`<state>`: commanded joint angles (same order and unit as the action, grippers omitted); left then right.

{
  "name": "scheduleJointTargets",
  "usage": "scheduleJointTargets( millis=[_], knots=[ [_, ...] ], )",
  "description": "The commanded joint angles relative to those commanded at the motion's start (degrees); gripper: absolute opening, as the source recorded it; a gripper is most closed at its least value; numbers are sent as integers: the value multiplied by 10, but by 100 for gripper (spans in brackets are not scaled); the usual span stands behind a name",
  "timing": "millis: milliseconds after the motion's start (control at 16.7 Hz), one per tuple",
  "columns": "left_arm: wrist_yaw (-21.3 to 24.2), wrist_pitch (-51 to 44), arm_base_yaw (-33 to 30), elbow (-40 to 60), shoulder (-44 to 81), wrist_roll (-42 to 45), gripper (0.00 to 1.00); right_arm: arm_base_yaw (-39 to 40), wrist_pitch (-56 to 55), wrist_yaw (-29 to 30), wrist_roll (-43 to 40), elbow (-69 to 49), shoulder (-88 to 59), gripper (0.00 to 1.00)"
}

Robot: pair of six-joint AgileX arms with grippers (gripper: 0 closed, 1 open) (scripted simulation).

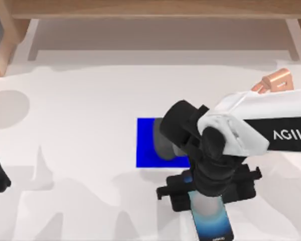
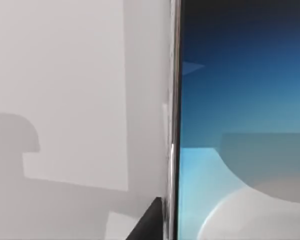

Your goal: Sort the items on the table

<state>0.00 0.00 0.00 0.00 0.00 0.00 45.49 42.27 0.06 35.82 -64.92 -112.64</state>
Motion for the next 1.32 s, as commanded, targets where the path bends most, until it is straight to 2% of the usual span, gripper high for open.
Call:
scheduleJointTargets(
  millis=[1080,1320],
  knots=[
    [0,0,0,0,0,0,100,-2,76,6,-3,-37,47,0],
    [0,0,0,0,0,0,100,-42,45,-36,-22,-10,104,0]
  ],
)
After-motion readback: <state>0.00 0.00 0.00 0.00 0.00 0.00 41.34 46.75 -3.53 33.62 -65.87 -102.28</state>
